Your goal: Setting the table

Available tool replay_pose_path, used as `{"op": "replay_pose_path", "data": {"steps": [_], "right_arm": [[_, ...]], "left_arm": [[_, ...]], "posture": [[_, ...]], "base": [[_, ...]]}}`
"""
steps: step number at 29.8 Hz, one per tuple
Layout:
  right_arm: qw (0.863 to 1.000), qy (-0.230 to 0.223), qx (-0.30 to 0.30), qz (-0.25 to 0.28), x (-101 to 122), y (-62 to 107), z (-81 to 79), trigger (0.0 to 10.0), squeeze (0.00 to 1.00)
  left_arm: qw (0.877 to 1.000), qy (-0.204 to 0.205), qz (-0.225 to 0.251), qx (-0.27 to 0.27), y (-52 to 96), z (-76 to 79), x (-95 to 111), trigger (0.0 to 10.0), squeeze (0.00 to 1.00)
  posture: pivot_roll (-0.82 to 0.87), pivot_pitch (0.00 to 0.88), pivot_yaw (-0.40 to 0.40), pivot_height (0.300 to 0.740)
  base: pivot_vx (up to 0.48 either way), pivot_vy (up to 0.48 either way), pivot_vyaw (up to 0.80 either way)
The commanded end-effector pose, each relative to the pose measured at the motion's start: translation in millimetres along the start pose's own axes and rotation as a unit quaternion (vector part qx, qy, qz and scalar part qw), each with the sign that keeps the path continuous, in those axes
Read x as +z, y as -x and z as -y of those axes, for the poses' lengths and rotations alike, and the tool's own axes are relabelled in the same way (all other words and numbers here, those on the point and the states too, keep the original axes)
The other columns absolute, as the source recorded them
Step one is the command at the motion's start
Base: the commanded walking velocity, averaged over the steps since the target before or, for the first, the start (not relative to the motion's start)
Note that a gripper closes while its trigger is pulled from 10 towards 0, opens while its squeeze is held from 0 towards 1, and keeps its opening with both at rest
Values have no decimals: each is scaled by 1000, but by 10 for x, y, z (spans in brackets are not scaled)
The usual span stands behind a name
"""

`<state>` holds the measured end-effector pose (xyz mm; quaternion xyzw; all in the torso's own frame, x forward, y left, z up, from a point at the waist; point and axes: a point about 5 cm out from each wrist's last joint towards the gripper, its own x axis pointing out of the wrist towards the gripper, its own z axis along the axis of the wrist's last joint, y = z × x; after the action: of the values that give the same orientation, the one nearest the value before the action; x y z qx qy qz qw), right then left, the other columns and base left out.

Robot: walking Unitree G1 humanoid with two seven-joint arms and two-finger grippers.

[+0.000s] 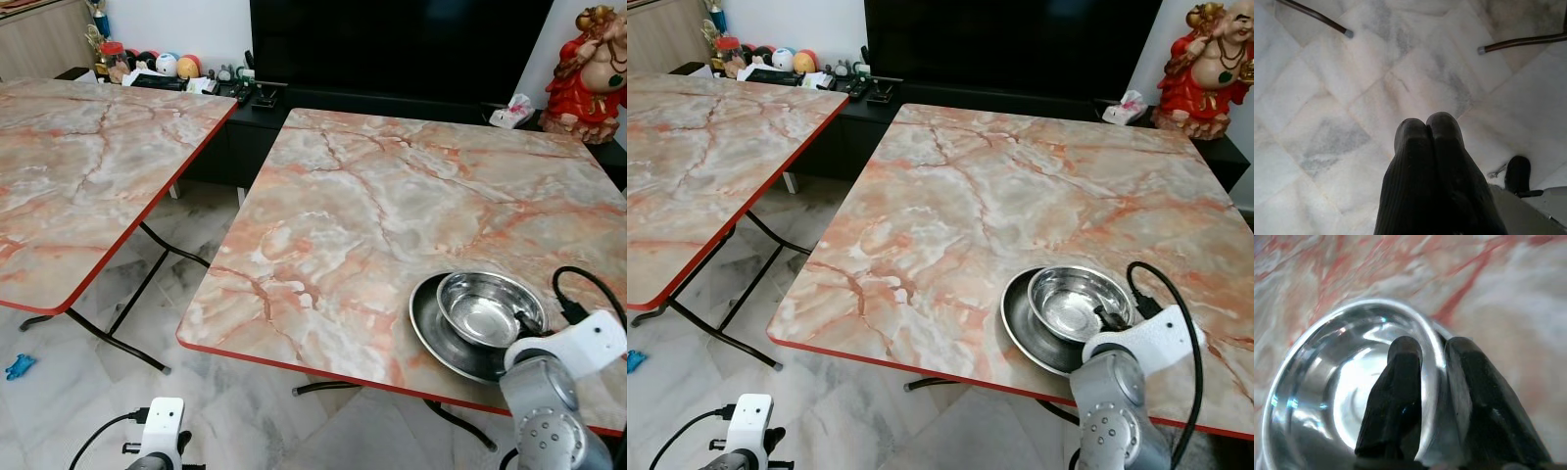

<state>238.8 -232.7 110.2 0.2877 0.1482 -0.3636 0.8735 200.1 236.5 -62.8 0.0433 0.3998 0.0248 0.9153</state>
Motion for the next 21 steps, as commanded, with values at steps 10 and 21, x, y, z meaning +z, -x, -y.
{"op": "replay_pose_path", "data": {"steps": [10, 21], "right_arm": [[998, 4, 20, -52, -194, 117, -87, 10000, 0], [996, 12, 52, -69, -238, 124, -153, 10000, 0]], "left_arm": [[1000, -1, -22, -6, 27, 73, -147, 10000, 0], [1000, -1, -27, -5, 44, 64, -198, 10000, 0]], "posture": [[53, 18, -50, 740], [54, 20, -47, 740]], "base": [[0, 0, 0], [0, 0, 0]]}}
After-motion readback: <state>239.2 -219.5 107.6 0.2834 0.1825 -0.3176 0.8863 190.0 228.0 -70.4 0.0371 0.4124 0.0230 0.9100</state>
